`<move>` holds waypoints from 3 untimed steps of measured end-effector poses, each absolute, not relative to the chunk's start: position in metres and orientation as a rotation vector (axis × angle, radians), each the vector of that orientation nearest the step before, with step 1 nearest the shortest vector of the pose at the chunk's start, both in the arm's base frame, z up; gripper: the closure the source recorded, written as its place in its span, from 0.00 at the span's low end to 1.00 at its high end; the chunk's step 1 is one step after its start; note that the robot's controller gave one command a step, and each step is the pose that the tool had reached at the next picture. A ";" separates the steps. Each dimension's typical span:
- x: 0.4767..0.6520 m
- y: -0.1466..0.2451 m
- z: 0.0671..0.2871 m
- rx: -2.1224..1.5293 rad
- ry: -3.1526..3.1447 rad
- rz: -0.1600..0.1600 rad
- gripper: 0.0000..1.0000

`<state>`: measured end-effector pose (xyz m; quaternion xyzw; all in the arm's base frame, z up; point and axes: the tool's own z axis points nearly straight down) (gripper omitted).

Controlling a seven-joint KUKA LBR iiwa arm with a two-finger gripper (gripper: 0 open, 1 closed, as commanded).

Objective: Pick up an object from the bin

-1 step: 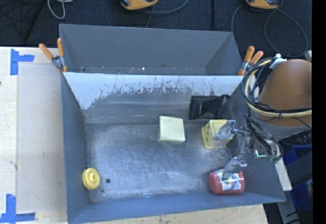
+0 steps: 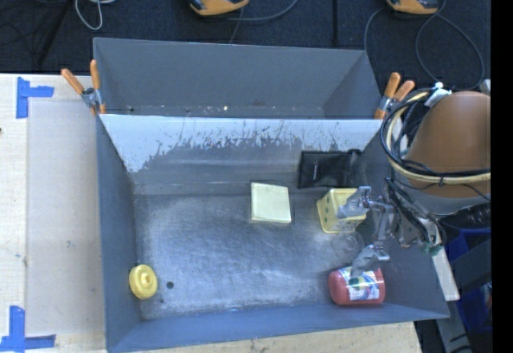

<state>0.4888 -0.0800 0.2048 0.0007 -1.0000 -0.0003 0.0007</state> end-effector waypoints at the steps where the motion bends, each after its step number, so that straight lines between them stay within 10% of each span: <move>1: 0.484 -0.086 0.165 0.293 -3.134 0.003 0.00; 3: 0.471 -0.117 0.157 0.840 -3.026 -0.003 0.00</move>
Offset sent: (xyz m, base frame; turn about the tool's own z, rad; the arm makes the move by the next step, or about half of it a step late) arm -0.0195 -0.0468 -0.0448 -0.5890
